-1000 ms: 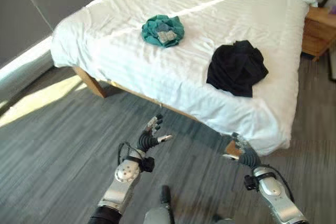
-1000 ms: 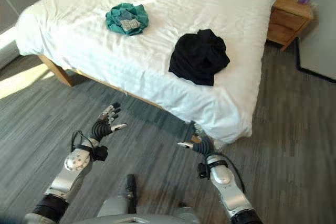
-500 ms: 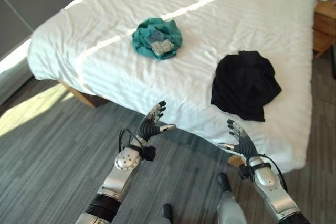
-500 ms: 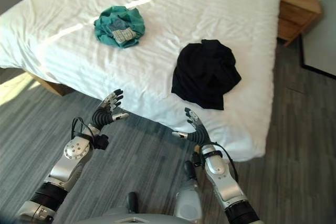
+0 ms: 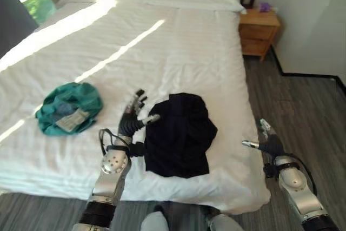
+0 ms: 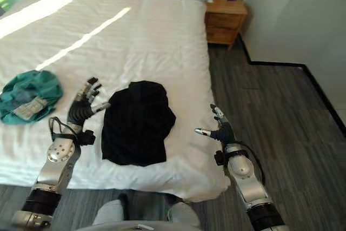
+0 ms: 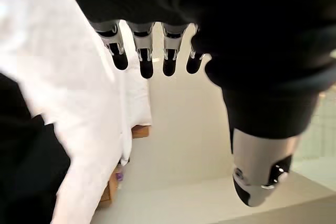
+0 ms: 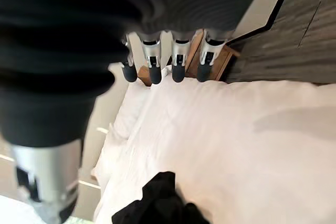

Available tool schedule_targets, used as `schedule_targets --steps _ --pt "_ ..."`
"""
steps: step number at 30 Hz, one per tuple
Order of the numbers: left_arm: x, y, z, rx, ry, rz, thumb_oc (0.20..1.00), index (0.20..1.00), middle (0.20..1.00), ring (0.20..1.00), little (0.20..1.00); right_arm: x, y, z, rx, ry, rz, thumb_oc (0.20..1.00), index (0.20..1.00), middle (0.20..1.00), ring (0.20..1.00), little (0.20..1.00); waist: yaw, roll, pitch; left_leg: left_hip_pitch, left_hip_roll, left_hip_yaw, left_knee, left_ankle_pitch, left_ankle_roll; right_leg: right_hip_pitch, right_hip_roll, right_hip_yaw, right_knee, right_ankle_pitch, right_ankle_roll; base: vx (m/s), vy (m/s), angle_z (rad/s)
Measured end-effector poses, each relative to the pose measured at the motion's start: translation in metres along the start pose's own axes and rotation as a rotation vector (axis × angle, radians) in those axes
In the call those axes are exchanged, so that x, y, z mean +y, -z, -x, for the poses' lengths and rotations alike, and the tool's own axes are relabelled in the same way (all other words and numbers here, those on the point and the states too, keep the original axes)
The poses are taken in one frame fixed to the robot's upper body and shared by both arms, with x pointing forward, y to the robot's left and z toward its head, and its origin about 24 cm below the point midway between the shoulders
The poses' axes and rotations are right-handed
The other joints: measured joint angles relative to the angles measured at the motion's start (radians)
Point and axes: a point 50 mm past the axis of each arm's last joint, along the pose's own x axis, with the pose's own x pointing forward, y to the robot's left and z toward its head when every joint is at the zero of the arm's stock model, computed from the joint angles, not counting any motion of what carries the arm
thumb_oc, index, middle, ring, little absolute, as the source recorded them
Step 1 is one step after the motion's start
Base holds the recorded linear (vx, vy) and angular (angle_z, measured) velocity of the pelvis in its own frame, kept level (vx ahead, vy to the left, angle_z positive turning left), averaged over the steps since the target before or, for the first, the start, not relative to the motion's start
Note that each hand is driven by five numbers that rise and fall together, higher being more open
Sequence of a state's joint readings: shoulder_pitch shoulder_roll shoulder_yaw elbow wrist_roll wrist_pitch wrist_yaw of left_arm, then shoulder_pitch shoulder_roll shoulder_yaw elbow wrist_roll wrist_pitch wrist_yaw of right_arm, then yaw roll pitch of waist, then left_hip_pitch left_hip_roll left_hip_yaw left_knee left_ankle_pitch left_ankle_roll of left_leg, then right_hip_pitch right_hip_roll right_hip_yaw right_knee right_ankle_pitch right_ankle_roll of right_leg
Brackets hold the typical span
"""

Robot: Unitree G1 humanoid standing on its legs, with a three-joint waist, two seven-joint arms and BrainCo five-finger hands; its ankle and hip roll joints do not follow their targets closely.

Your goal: Pick up bed clothes into laundry basket.

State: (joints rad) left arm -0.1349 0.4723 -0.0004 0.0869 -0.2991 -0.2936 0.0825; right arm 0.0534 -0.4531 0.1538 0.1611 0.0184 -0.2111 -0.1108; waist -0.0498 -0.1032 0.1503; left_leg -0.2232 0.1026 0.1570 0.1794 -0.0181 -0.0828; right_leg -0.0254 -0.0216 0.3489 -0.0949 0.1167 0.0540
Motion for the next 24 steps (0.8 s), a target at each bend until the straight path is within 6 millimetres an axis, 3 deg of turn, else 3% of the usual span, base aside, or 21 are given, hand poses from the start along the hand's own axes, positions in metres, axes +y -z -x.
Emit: schedule_targets --steps 1,2,4,5,7,8,9,10,13,15,16,17,18,19,21,24 --pt "0.008 -0.011 -0.006 -0.064 -0.051 -0.004 1.0 1.0 1.0 1.0 1.0 -0.002 0.002 0.004 0.006 0.003 0.018 1.0 1.0 1.0 1.0 1.0 0.003 0.021 -0.003 -0.013 0.027 0.004 -0.014 0.01 0.012 0.006 0.02 0.008 0.012 -0.011 -0.016 0.33 0.25 -0.43" --pt "0.015 -0.02 -0.011 -0.115 -0.095 -0.015 1.0 1.0 1.0 1.0 1.0 -0.003 0.006 0.007 0.023 0.003 0.032 1.0 1.0 1.0 1.0 1.0 0.002 0.035 -0.008 -0.022 0.046 -0.006 -0.022 0.019 -0.005 0.023 0.027 0.003 -0.003 -0.007 -0.03 0.33 0.229 -0.42" --pt "0.058 -0.054 -0.022 -0.249 -0.262 -0.218 1.0 1.0 1.0 1.0 1.0 0.003 0.008 0.01 0.028 -0.004 0.014 1.0 1.0 1.0 1.0 1.0 0.038 0.018 -0.019 0.035 0.132 -0.001 -0.155 0.036 -0.019 0.036 0.01 0.073 0.011 -0.057 -0.017 0.34 0.239 -0.58" --pt "0.082 -0.067 -0.022 -0.29 -0.382 -0.325 1.0 1.0 1.0 1.0 1.0 -0.006 0.009 0.014 0.027 0.029 0.022 1.0 1.0 1.0 1.0 1.0 0.039 0.021 -0.023 0.09 0.159 0.004 -0.185 0.035 -0.021 0.07 -0.033 0.063 0.01 -0.098 0.02 0.34 0.279 -0.21" --pt "0.096 -0.069 -0.02 -0.268 -0.435 -0.45 1.0 1.0 1.0 1.0 1.0 -0.019 0.008 0.018 0.024 0.066 0.042 1.0 1.0 1.0 1.0 1.0 0.047 0.064 -0.024 0.196 0.176 0.053 -0.277 0.047 -0.027 0.11 -0.05 0.05 0.004 -0.13 0.071 0.24 0.223 0.27" --pt "0.114 -0.077 -0.018 -0.256 -0.49 -0.546 1.0 1.0 1.0 1.0 1.0 -0.015 0.007 0.017 0.02 0.055 0.033 1.0 1.0 1.0 1.0 1.0 0.041 0.033 -0.02 0.189 0.134 0.07 -0.282 0.121 -0.041 0.111 -0.095 0.016 0.021 -0.147 0.095 0.16 0.165 0.32" --pt "0.122 -0.082 -0.018 -0.255 -0.512 -0.589 1.0 1.0 1.0 1.0 1.0 -0.012 0.004 0.015 0.007 0.042 0.035 1.0 1.0 1.0 1.0 1.0 0.049 0.018 -0.013 0.186 0.118 0.076 -0.278 0.129 -0.032 0.102 -0.113 -0.003 0.033 -0.148 0.106 0.14 0.147 0.38" --pt "0.137 -0.096 -0.015 -0.264 -0.558 -0.671 1.0 1.0 1.0 1.0 1.0 -0.007 -0.005 0.008 -0.037 0.04 0.034 1.0 1.0 1.0 1.0 1.0 0.068 -0.003 -0.004 0.167 0.086 0.089 -0.277 0.17 -0.02 0.082 -0.142 -0.059 0.046 -0.137 0.121 0.12 0.131 0.05" --pt "0.159 -0.093 0.005 -0.175 -0.599 -0.761 1.0 1.0 1.0 1.0 1.0 0.007 -0.02 -0.005 -0.102 0.02 0.005 1.0 1.0 1.0 1.0 1.0 0.115 -0.021 0.001 0.194 0.056 0.127 -0.278 0.15 -0.002 0.061 -0.157 -0.077 0.073 -0.113 0.147 0.09 0.1 -0.19" --pt "0.16 -0.088 0.012 -0.141 -0.572 -0.79 1.0 1.0 1.0 1.0 1.0 0.007 -0.025 -0.008 -0.124 0.017 0.027 1.0 1.0 1.0 1.0 1.0 0.14 -0.028 -0.004 0.211 0.039 0.153 -0.277 0.139 -0.016 0.033 -0.143 -0.086 0.081 -0.127 0.143 0.08 0.061 -0.3" --pt "0.161 -0.084 0.018 -0.106 -0.54 -0.82 1.0 1.0 1.0 1.0 1.0 0.011 -0.028 -0.01 -0.132 0.034 0.001 1.0 1.0 1.0 1.0 1.0 0.132 -0.069 -0.016 0.191 -0.009 0.172 -0.233 0.105 -0.044 -0.019 -0.185 -0.079 0.082 -0.165 0.112 0.07 0.046 -0.24" --pt "0.16 -0.08 0.021 -0.086 -0.523 -0.828 1.0 1.0 1.0 1.0 1.0 0.01 -0.029 -0.01 -0.132 0.05 -0.013 1.0 1.0 1.0 1.0 1.0 0.126 -0.079 -0.015 0.119 -0.01 0.138 -0.022 0.039 -0.002 -0.05 -0.207 -0.09 0.1 -0.168 0.109 0.09 0.059 -0.31" --pt "0.157 -0.074 0.023 -0.061 -0.494 -0.841 1.0 1.0 1.0 1.0 1.0 0.008 -0.034 -0.013 -0.152 0.062 -0.018 1.0 1.0 1.0 1.0 1.0 0.123 -0.05 -0.013 0.09 -0.001 0.128 0.105 -0.069 0.039 -0.08 -0.209 -0.09 0.098 -0.183 0.121 0.04 0.036 -0.7" --pt "0.153 -0.066 0.025 -0.023 -0.446 -0.846 1.0 1.0 1.0 1.0 1.0 0.007 -0.034 -0.016 -0.15 0.054 -0.001 1.0 1.0 1.0 1.0 1.0 0.15 0.002 0.002 0.127 0.023 0.157 0.05 -0.132 0.04 -0.093 -0.192 -0.09 0.087 -0.182 0.163 0.08 0.06 -0.94" --pt "0.142 -0.047 0.027 0.052 -0.36 -0.81 1.0 1.0 1.0 1.0 1.0 0.011 -0.024 -0.011 -0.092 0.013 0.022 1.0 1.0 1.0 1.0 1.0 0.141 0.05 0.009 0.18 0.039 0.188 -0.059 -0.079 0.032 -0.062 -0.163 -0.111 0.133 -0.13 0.164 0.08 0.045 -0.7" --pt "0.136 -0.035 0.025 0.116 -0.257 -0.835 1.0 1.0 1.0 1.0 1.0 0.013 -0.019 -0.007 -0.068 0.006 0.024 1.0 1.0 1.0 1.0 1.0 0.131 0.013 -0.028 0.202 0.011 0.203 -0.115 -0.038 0.029 0.048 -0.206 -0.136 0.108 -0.116 0.148 0.06 0.014 -0.32"
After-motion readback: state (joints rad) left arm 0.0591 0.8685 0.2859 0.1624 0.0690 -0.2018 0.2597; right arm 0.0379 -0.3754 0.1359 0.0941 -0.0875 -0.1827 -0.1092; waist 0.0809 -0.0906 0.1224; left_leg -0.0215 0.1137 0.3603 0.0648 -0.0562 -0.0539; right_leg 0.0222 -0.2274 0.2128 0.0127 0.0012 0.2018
